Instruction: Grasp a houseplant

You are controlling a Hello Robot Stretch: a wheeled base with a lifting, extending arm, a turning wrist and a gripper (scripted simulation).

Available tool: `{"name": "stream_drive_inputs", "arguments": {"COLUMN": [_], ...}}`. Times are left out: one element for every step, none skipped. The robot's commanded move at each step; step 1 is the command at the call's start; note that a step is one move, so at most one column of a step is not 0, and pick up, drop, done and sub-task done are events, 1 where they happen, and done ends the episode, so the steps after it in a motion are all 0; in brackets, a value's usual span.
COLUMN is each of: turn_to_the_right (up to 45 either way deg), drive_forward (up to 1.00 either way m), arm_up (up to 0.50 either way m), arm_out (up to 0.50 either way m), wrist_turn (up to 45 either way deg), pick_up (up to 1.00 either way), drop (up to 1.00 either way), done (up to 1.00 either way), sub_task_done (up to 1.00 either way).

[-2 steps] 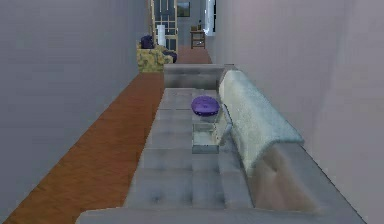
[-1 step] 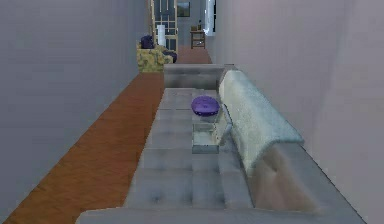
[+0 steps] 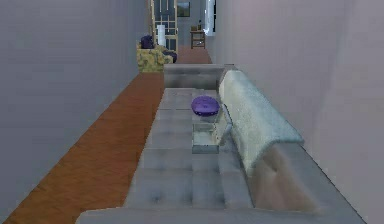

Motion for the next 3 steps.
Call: {"name": "stream_drive_inputs", "arguments": {"turn_to_the_right": [0.0,0.0,0.0], "drive_forward": [0.00,0.00,0.00], "arm_up": [0.00,0.00,0.00], "arm_out": [0.00,0.00,0.00], "wrist_turn": [45.0,45.0,36.0], "pick_up": [0.00,0.00,0.00], "drop": [0.00,0.00,0.00], "done": [0.00,0.00,0.00], "sub_task_done": [0.00,0.00,0.00]}}
